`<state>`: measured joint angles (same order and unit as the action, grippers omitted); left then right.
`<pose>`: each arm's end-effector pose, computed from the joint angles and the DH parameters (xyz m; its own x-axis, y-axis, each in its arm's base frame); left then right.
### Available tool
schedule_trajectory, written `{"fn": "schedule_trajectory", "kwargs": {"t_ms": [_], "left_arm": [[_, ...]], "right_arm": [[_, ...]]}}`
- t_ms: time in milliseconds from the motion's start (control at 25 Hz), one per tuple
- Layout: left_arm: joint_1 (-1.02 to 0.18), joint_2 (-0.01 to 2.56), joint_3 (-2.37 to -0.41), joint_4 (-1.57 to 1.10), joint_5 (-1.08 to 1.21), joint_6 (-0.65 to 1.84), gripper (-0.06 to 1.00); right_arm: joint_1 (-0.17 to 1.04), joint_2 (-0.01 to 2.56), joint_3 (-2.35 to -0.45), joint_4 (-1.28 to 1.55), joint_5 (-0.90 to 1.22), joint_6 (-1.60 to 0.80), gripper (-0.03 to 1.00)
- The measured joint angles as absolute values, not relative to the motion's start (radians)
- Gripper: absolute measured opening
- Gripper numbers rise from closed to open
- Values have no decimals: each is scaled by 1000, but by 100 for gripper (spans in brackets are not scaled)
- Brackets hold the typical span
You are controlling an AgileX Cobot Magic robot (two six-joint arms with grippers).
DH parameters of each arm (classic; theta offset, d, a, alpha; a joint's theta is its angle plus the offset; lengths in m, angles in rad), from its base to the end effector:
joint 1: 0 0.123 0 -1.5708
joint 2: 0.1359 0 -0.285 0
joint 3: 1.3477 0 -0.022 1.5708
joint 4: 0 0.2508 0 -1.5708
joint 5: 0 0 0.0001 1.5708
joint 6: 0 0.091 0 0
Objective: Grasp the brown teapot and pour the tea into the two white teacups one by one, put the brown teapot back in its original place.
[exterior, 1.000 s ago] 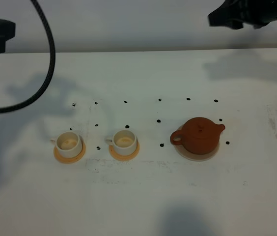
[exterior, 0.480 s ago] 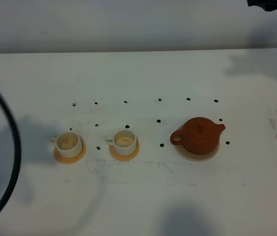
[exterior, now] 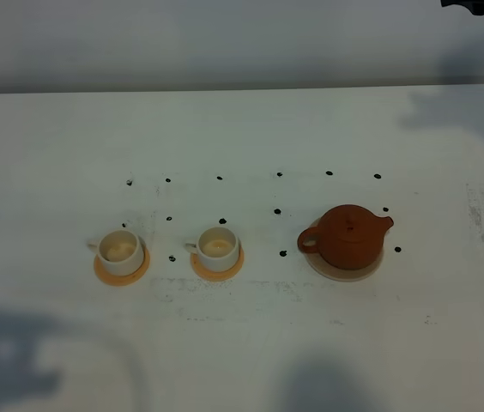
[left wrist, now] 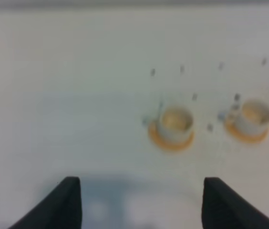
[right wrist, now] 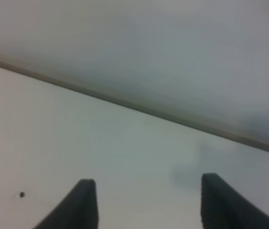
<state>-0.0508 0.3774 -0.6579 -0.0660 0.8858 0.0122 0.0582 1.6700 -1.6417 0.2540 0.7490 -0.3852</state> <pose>0.0565 -0.0075 0.3286 -0.4963 -0.0044 -0.8682 0.0804 0.9955 -0.0510 0.3839 0.0380 0.3809 -0.5735 -0.2269 -0.7872 -0.3092 0.9498 -0.0485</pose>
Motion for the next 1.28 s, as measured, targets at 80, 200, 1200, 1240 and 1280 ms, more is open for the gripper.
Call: {"fn": "schedule_trajectory", "kwargs": {"t_ms": [80,200,1200,1240,1280], "left_arm": [[-51,322,-623,-52,932,-16,54],[-51,251,-563,-49,967,-34,54],[-50,117,-458,-16,1062,-38,54],[-46,117,-458,-16,1062,-38,54],[-34,117,-458,-17,1062,-38,54]], "right_arm": [[58,1670,-1642,254,747,-385,50],[58,1670,-1642,254,745,-385,50],[63,1681,-1641,299,727,-404,50],[69,1688,-1641,311,727,-418,50],[80,1698,-1641,321,727,-428,50]]}}
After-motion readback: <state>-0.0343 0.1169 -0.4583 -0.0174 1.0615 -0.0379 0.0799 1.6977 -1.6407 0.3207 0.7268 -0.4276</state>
